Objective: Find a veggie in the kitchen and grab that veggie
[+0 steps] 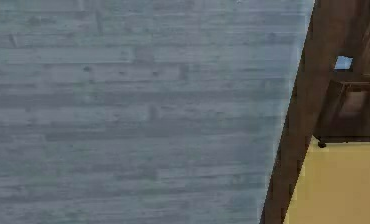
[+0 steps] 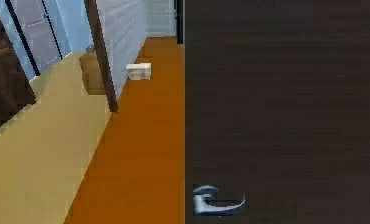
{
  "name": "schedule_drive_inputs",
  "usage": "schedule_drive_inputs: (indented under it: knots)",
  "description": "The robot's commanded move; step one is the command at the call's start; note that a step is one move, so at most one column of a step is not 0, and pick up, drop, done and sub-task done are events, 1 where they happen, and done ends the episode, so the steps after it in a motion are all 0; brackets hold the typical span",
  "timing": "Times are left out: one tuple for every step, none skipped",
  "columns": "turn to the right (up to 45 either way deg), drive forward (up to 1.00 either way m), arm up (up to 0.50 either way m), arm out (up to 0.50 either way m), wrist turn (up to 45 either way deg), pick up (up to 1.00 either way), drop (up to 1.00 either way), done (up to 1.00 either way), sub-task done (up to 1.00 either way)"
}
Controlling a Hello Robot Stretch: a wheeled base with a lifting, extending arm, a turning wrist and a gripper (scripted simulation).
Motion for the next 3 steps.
schedule_drive_inputs:
  knots:
    - [39.0, 0.00, 0.00, 0.00, 0.0, 0.00, 0.00, 0.00, 0.00]
    - [0.0, 0.40, 0.00, 0.00, 0.0, 0.00, 0.00, 0.00, 0.00]
    - [45.0, 0.00, 0.00, 0.00, 0.0, 0.00, 0.00, 0.00, 0.00]
